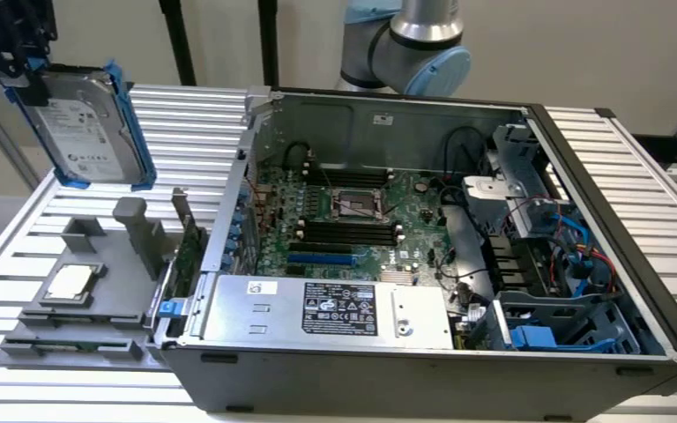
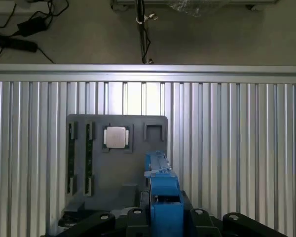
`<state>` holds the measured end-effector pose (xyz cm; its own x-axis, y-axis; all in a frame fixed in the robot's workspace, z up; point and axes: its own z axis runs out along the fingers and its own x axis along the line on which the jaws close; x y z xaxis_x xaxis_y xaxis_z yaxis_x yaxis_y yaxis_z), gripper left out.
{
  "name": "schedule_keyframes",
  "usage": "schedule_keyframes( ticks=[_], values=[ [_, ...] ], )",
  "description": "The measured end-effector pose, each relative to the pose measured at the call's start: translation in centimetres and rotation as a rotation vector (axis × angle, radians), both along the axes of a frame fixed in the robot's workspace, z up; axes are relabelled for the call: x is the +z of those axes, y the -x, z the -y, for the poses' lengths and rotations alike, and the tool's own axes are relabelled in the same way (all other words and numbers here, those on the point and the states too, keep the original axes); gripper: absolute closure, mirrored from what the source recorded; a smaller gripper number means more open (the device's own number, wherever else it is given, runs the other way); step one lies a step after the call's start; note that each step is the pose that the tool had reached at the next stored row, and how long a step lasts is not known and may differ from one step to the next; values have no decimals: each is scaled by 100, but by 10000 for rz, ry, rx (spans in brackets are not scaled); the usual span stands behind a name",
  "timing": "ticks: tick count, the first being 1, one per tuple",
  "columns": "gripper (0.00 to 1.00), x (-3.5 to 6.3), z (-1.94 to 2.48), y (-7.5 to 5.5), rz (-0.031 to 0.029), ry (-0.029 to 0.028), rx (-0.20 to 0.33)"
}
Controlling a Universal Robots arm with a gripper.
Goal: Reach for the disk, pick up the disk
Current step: 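Pick up the disk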
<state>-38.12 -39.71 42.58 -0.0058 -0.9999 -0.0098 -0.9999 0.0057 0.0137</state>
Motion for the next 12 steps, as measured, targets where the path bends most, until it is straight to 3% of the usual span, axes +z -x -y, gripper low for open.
schedule_keyframes(
  ticks=[12],
  values=[
    [67, 525, 122, -536, -48, -20, 1]
  ],
)
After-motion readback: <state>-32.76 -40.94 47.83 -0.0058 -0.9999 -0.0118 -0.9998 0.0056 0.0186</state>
